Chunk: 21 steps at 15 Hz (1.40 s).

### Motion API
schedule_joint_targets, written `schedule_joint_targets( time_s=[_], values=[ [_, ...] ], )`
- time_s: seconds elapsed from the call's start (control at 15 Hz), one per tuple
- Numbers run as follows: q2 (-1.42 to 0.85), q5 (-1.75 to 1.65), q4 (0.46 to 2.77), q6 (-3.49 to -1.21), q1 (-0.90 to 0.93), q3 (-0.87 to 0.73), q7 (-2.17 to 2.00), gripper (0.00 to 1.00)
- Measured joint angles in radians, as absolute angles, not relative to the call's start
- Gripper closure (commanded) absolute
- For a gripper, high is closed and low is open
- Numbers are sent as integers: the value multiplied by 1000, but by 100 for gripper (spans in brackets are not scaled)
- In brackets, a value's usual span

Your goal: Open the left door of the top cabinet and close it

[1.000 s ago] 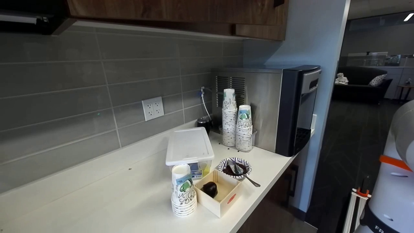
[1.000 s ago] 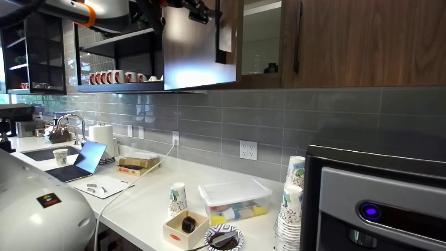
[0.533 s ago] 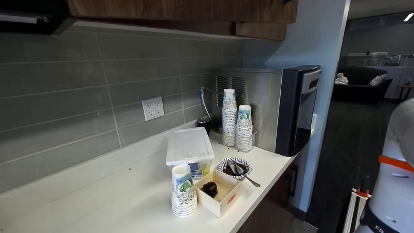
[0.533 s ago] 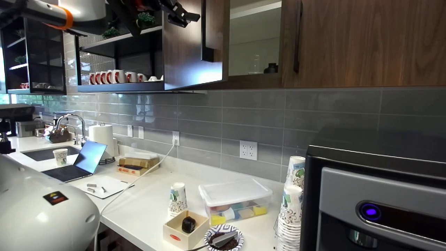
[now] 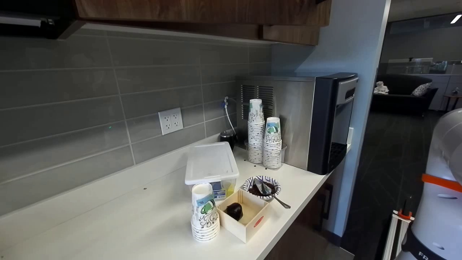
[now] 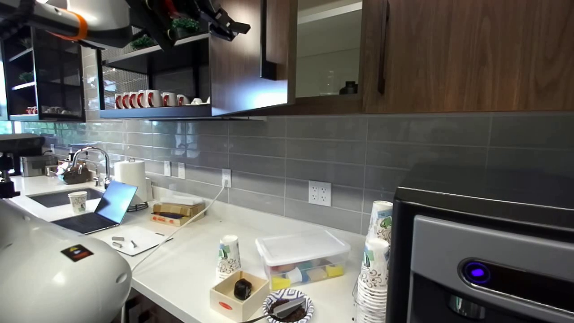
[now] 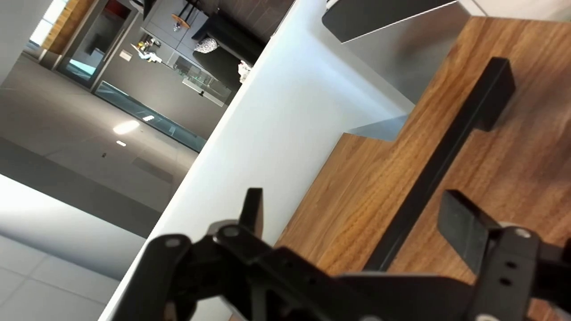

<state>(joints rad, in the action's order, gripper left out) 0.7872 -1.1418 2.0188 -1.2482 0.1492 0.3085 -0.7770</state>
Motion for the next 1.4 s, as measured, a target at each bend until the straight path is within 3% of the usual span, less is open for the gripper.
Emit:
schedule_joint_targets(
  time_s=[0.6, 1.4],
  values=[
    [787, -1180, 2035, -1322, 155, 251, -780, 0],
    [780, -1287, 2079, -1787, 162, 85, -780, 0]
  ],
)
